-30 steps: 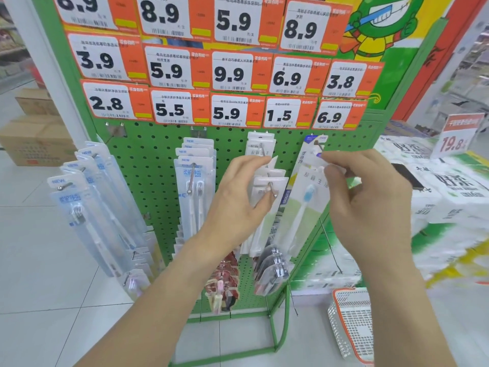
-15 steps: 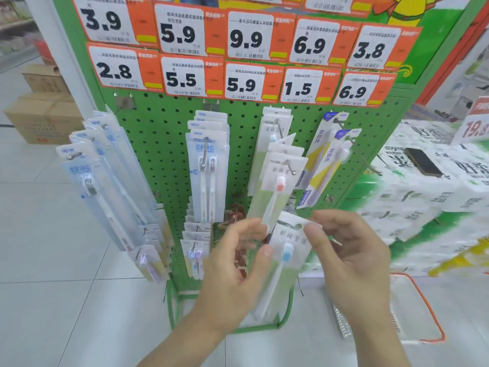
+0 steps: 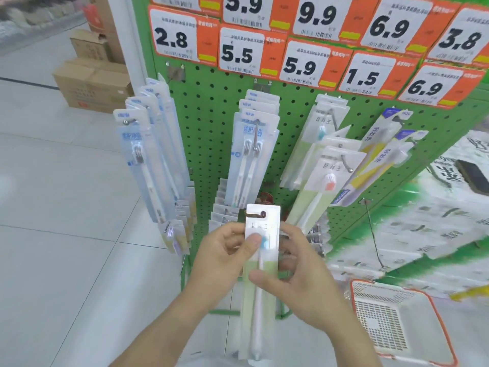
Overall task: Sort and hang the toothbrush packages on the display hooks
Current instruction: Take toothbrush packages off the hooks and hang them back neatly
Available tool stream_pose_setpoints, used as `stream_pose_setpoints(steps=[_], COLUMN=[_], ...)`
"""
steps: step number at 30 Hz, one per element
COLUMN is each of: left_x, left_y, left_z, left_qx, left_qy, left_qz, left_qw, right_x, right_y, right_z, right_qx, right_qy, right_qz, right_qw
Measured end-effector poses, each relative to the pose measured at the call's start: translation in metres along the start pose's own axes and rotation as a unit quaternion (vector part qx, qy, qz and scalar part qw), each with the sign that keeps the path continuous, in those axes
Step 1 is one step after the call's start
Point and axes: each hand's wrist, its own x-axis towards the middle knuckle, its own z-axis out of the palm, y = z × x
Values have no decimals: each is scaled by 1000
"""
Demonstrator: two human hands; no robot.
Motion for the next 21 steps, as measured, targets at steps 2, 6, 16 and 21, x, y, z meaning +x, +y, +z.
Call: stream_pose_setpoints(steps=[2, 6, 16, 21], left_x=[-1, 0, 8, 7], left_y=[-1, -3, -1, -3], left_z=[-5, -14, -23, -25], left_qx=[4, 23, -59, -26], left_qy=[-24, -52, 15, -47], left_qz=[-13, -51, -54, -82], left_qw=[1000, 997, 997, 995], right_x=[2, 5, 6, 5], right_y=[0, -6, 9, 14], right_z=[6, 12, 13, 13], right_qx=[-9, 13, 29, 88], right_qy=[6, 34, -114, -102], right_qz=[-10, -9, 96, 128], right_qw=[1000, 999, 988, 983])
